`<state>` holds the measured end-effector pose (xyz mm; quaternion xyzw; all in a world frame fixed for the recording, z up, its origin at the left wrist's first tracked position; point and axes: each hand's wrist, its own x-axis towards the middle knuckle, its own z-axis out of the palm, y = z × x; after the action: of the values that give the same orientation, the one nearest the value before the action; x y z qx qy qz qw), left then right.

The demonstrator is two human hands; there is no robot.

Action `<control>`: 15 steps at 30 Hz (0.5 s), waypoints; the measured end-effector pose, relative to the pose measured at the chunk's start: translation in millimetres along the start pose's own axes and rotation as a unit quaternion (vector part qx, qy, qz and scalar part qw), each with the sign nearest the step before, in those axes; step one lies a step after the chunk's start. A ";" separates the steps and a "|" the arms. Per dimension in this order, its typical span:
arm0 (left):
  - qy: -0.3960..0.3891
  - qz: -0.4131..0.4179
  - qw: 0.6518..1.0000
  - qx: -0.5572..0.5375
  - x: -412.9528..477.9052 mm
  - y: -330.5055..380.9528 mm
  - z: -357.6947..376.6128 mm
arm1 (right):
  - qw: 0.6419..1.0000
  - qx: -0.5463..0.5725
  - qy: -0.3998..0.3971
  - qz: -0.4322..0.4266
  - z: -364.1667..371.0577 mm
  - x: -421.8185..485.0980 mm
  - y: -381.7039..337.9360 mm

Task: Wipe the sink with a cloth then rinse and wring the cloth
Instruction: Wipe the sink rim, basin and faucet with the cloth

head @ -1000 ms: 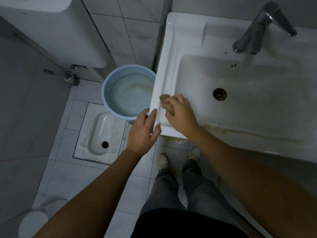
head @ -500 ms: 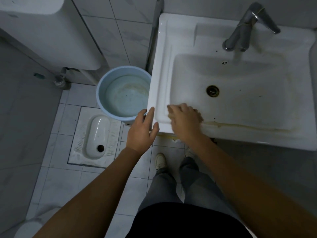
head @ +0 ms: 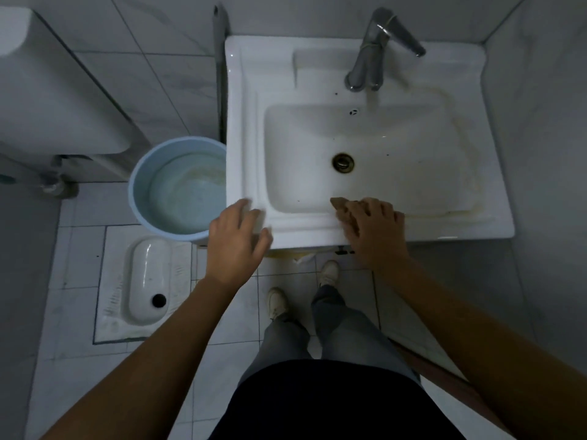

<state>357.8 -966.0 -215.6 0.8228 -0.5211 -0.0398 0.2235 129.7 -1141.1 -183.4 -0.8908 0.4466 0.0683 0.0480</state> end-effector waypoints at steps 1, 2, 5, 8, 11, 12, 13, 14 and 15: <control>-0.009 0.014 1.000 0.002 2.8 5.7 3.2 | 1.000 -0.004 -0.005 0.023 -1.5 -1.4 10.3; -0.018 0.024 1.000 0.006 4.1 10.4 6.7 | 0.999 -0.003 -0.009 0.040 -2.6 -2.0 16.4; -0.032 0.030 0.999 0.013 -2.5 14.4 16.9 | 0.998 0.006 -0.026 0.049 -5.7 -0.8 9.5; -0.033 0.032 0.999 0.023 -11.7 10.6 21.0 | 0.999 0.037 -0.029 0.026 -8.3 -2.1 -23.8; -0.041 0.035 0.998 0.027 -9.3 10.3 17.6 | 0.994 0.090 -0.037 -0.039 -9.8 -0.2 -61.4; -0.046 0.036 0.998 0.029 -8.3 11.1 15.9 | 0.992 0.100 -0.040 -0.067 -9.6 0.2 -70.4; -0.051 0.036 0.998 0.031 -7.0 12.6 14.5 | 0.989 0.108 -0.043 -0.089 -9.3 0.6 -75.7; -0.056 0.034 0.997 0.033 -6.4 13.9 13.3 | 0.987 0.117 -0.043 -0.103 -9.0 0.9 -77.7; -0.058 0.031 0.997 0.034 -6.4 14.9 12.5 | 0.985 0.126 -0.042 -0.109 -8.8 1.3 -76.1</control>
<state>338.7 -969.8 -221.9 0.8099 -0.5592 -0.0628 0.1657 192.2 -1098.1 -173.1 -0.9174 0.3493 0.0431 0.1857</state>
